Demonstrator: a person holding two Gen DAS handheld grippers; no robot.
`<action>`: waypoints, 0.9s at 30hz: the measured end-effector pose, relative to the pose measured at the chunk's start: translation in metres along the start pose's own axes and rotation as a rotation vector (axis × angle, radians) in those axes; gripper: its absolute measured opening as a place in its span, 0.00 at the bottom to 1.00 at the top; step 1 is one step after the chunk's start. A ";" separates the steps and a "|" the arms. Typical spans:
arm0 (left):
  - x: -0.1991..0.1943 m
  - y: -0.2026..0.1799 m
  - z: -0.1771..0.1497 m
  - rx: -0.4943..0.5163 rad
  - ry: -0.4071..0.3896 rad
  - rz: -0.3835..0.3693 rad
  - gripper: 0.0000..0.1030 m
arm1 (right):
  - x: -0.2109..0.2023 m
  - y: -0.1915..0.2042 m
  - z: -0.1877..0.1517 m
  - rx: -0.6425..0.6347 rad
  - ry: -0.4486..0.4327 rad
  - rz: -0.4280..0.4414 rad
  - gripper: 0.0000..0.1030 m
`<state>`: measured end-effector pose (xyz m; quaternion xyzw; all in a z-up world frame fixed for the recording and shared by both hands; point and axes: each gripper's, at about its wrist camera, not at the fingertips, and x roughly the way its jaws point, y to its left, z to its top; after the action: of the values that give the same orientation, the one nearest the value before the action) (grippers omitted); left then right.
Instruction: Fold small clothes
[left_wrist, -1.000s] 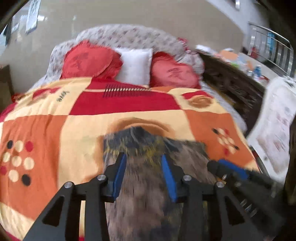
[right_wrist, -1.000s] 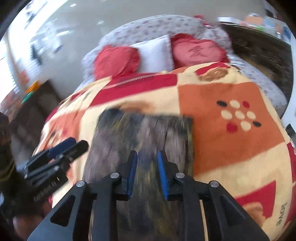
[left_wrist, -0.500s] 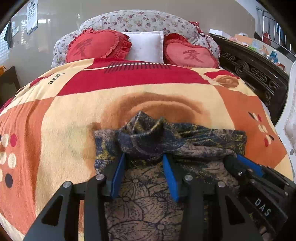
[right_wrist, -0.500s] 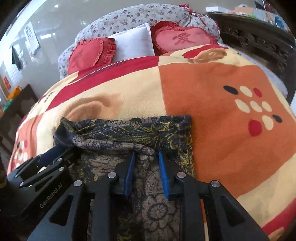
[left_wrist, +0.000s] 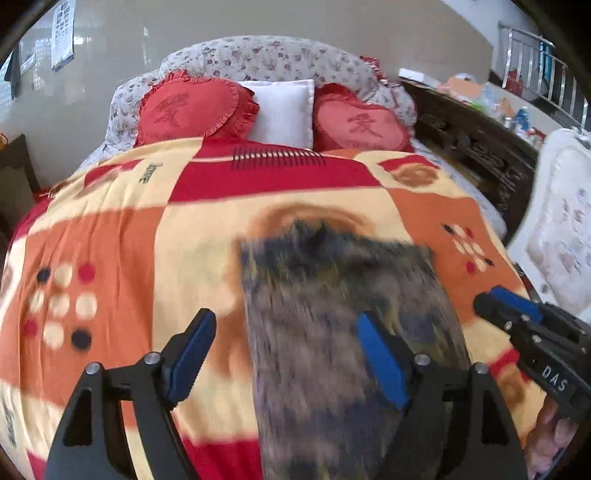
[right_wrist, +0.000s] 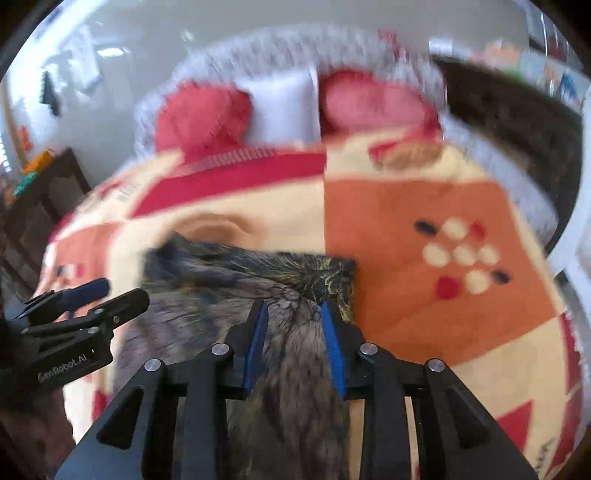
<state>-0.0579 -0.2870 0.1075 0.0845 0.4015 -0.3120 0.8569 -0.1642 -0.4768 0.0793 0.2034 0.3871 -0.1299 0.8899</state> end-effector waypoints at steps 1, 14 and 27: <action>-0.007 -0.001 -0.018 -0.016 0.004 -0.039 0.79 | -0.008 0.003 -0.011 -0.004 0.008 0.017 0.41; 0.041 -0.002 -0.091 -0.106 0.077 -0.034 0.95 | -0.006 0.020 -0.134 -0.064 -0.046 -0.071 0.47; 0.041 0.001 -0.094 -0.129 0.053 -0.069 0.96 | 0.001 0.011 -0.130 -0.018 -0.051 -0.063 0.59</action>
<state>-0.0968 -0.2684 0.0144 0.0235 0.4461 -0.3126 0.8383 -0.2421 -0.4067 0.0012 0.1798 0.3718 -0.1596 0.8966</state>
